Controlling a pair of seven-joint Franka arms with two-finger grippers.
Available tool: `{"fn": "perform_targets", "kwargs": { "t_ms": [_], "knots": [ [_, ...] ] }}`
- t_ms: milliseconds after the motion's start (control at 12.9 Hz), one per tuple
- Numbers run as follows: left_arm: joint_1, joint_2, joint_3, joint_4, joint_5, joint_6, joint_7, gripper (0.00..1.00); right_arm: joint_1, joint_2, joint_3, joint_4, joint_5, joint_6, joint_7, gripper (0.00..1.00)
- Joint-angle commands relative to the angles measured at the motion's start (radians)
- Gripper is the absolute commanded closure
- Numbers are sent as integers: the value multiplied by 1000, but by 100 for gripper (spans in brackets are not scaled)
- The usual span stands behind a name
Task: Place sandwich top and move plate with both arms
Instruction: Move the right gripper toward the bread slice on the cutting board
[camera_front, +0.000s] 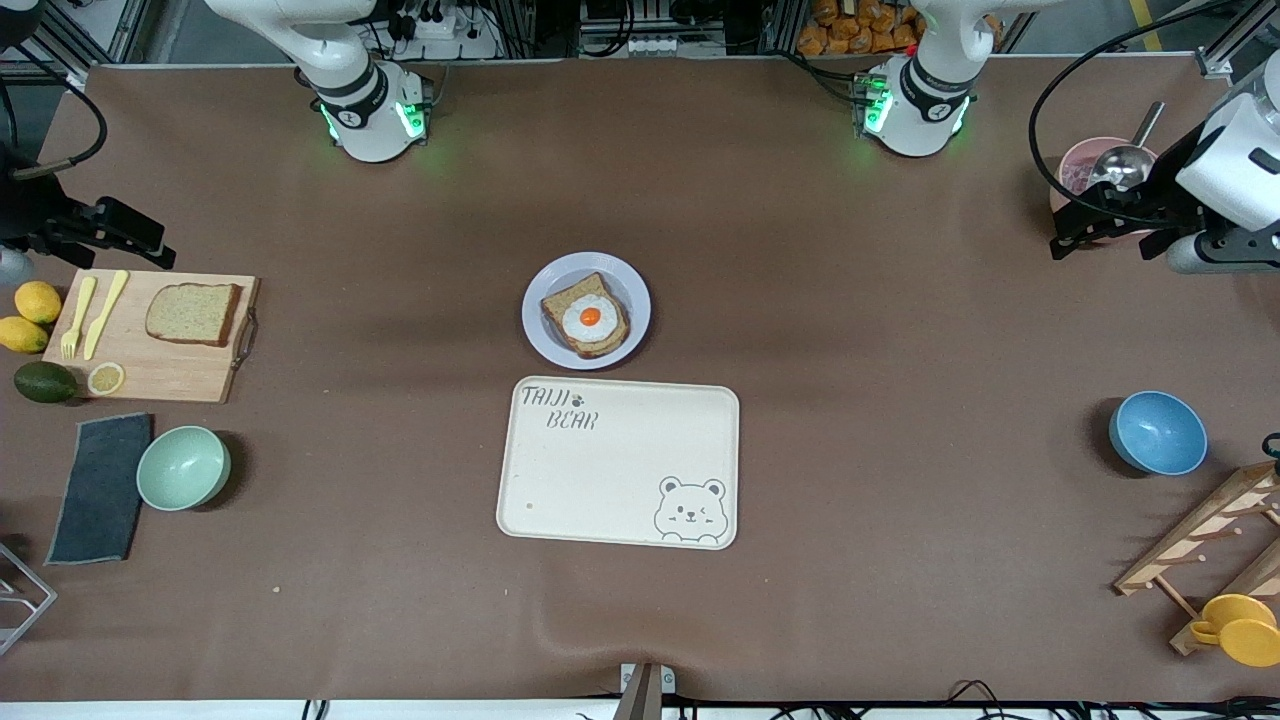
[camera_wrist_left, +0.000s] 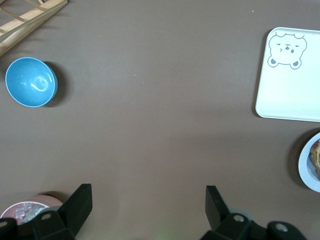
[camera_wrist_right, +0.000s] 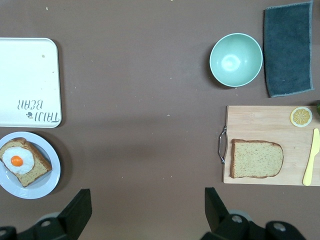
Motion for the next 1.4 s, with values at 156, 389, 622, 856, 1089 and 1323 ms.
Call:
{"fn": "perform_targets", "kwargs": {
  "t_ms": [156, 389, 622, 856, 1089, 1323],
  "knots": [
    [-10, 5, 4, 12, 19, 1, 4, 0, 11, -7, -1, -2, -8, -5, 17, 0],
    [-7, 29, 6, 51, 21, 1, 1, 0, 11, -5, -2, -16, -6, -9, 14, 0],
    [-1, 34, 6, 43, 16, -1, 6, 0, 2, -5, -4, -21, -8, -11, 8, 0],
    [-2, 37, 6, 34, 10, -1, 6, 0, 9, 7, -4, -21, -8, 1, 14, 0],
    [4, 31, 6, 17, 9, 1, 6, 0, 6, 10, -4, -21, -8, 1, 14, 0],
    [4, 29, 6, 16, 9, 1, 7, 0, 3, 18, -5, -21, -8, 0, 13, 0]
  ]
}}
